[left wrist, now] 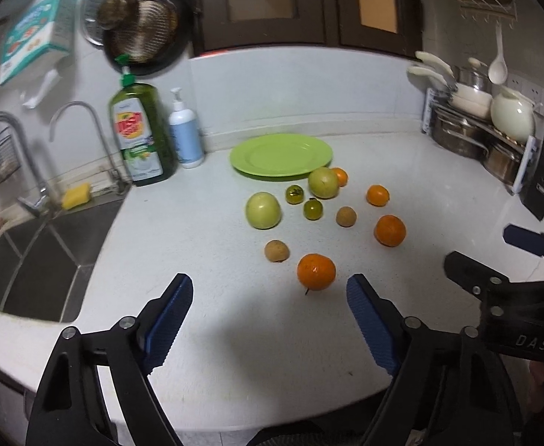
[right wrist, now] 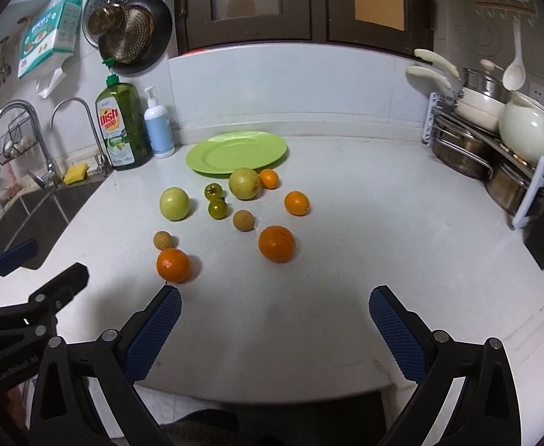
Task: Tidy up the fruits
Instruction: 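Grasp the large orange with the right tool while the left tool grasps a mandarin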
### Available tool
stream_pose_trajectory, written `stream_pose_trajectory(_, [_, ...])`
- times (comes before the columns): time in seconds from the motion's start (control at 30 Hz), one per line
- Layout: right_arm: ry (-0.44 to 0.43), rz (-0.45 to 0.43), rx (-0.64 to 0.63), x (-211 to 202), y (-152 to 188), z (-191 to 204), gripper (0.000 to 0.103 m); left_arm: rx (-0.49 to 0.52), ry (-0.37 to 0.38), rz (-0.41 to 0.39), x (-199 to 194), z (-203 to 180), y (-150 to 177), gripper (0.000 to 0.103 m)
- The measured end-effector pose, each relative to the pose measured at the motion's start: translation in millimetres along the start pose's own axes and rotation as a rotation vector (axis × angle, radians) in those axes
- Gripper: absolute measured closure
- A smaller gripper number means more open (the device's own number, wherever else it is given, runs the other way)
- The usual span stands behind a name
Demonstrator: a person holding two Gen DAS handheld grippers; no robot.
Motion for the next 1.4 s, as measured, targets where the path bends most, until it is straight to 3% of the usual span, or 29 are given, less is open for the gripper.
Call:
stream_pose_trajectory(0.27, [0.025, 0.075, 0.016, 46, -15, 13, 0.009, 0.128, 0.134, 0.076, 50, 2, -15, 0.029])
stream_pose_trajectory(0.43, [0.041, 0.132, 0.042, 70, -14, 12, 0.017, 0.149, 0.194, 0.127, 72, -3, -14, 0.035])
stream_pose_trajectory(0.93, [-0.097, 0.21, -0.016, 124, -19, -11, 0.033, 0.078, 0.136, 0.244, 113, -30, -6, 0.052])
stream_pose_trajectory(1.4, [-0.153, 0.236, -0.031, 148, -29, -11, 0.048, 0.056, 0.138, 0.265, 128, -32, -12, 0.062])
Point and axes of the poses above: each gripper's, at about its wrist camera, not at the fingertips, and x roughly the way its jaws point, z to its left, y to its underside, the point moved 1 cm from there along x, roughly the way its jaws point, and after that the axes turned 1 degree about z, right-handed, at the moved point
